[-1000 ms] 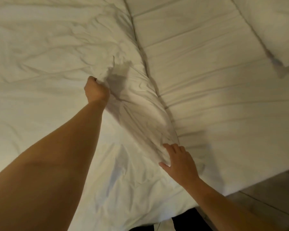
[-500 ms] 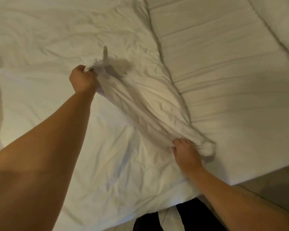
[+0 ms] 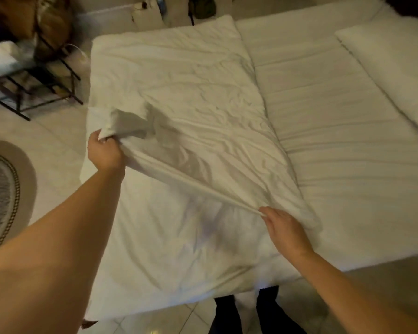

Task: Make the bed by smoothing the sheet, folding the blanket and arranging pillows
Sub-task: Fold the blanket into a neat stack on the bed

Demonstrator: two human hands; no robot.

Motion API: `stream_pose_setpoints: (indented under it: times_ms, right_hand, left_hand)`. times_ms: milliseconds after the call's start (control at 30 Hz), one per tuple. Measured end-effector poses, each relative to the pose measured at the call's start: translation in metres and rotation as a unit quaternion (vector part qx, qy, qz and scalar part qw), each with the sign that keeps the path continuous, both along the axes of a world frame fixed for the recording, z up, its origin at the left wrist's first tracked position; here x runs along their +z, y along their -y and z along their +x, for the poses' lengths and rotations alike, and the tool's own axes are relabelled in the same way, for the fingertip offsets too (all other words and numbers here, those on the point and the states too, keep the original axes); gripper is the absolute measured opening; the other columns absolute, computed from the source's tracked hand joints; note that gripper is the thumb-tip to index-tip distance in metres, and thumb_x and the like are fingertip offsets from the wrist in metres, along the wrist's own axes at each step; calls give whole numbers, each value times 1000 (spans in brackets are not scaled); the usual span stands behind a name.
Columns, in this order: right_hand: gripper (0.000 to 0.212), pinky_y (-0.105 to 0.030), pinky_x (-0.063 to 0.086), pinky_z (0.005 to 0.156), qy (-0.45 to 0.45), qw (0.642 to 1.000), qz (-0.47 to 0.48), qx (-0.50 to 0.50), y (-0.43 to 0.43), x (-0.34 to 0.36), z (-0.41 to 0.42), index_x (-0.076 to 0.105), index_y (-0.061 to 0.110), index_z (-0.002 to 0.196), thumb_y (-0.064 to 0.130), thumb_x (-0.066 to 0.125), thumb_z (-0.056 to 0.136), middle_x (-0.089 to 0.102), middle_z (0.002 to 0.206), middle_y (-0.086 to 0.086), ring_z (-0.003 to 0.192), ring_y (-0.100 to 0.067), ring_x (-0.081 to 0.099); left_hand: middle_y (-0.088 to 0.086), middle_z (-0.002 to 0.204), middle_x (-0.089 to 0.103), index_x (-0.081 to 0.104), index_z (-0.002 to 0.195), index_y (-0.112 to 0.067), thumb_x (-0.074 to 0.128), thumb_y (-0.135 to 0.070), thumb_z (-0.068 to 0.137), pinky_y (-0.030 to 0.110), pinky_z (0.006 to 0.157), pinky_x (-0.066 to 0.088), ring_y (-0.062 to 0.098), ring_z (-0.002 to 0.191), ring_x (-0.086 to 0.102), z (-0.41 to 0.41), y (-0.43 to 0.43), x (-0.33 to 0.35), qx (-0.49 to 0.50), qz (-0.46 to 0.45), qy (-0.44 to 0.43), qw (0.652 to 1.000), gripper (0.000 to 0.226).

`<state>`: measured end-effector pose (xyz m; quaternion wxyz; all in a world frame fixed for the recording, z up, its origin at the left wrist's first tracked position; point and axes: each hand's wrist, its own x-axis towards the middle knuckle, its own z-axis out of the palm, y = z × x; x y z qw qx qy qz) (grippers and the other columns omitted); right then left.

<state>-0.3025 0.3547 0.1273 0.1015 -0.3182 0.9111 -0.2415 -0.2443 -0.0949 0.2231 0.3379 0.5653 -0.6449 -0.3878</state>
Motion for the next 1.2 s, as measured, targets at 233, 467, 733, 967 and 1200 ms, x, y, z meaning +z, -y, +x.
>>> stream_pose_setpoints:
  times_ms: [233,467,733,967,1200]
  right_hand:
    - [25,-39,56,71,67,994,55,63,13,27,67,61,26,122,16,48,103,72,88,-5,78,-26,68]
    - [42,-28,52,81,105,989,71,76,1,4,128,59,34,137,12,49,103,74,114,-3,95,-25,70]
    - [46,-20,38,95,110,986,110,53,-1,-20,168,58,23,139,0,47,101,65,133,-2,114,-25,64]
    - [50,-30,47,92,75,983,155,60,17,-35,181,60,21,138,-5,45,98,67,130,-7,111,-31,66]
    - [50,-33,49,92,64,985,151,56,22,-59,184,63,19,135,-8,47,95,68,128,-8,111,-31,68]
  left_hand:
    - [12,105,68,67,108,-10,42,-11,88,37,87,52,25,93,61,190,-17,1,113,53,-7,992,32]
    - [13,88,68,63,91,-9,54,-23,98,46,78,61,34,83,70,365,-76,-59,197,180,24,963,19]
    - [11,80,70,68,84,-7,50,-15,100,44,74,62,30,73,70,466,-98,-125,247,262,34,932,25]
    - [15,104,72,68,109,-12,56,-27,96,45,85,55,34,93,65,469,-80,-146,90,227,191,951,23]
    - [16,149,52,41,152,-8,62,-37,98,41,110,40,35,135,50,418,-36,-182,-22,269,209,940,66]
